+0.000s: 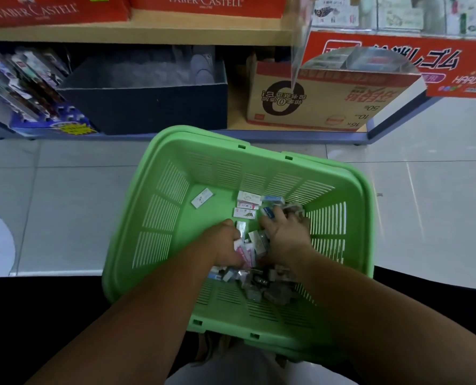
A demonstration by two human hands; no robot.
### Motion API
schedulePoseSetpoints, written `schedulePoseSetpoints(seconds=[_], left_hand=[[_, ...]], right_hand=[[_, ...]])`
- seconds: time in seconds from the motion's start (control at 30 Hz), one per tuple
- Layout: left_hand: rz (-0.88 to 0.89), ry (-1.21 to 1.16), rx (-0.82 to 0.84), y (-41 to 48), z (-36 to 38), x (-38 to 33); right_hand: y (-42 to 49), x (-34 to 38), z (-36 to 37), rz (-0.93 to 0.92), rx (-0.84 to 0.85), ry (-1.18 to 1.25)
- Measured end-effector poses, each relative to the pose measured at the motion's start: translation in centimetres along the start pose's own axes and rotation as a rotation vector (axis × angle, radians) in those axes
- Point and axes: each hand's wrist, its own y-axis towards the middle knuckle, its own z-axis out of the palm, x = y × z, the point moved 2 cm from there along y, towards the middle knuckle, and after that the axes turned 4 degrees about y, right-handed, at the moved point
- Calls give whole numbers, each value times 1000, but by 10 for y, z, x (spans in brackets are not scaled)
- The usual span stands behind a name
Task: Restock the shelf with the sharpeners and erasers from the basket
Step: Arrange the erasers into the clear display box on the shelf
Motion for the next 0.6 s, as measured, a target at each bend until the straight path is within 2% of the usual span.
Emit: schedulePoseSetpoints(seconds=[0.2,0.4,0.6], left_hand=[[-10,-142,95,-1,11,1],[-34,-161,46,3,7,-5],[1,-335,68,2,13,-4]], right_hand=[[10,-4,-11,-10,17,80],[12,-3,-3,-50,58,-9],[13,-10,-10,-98,53,112]])
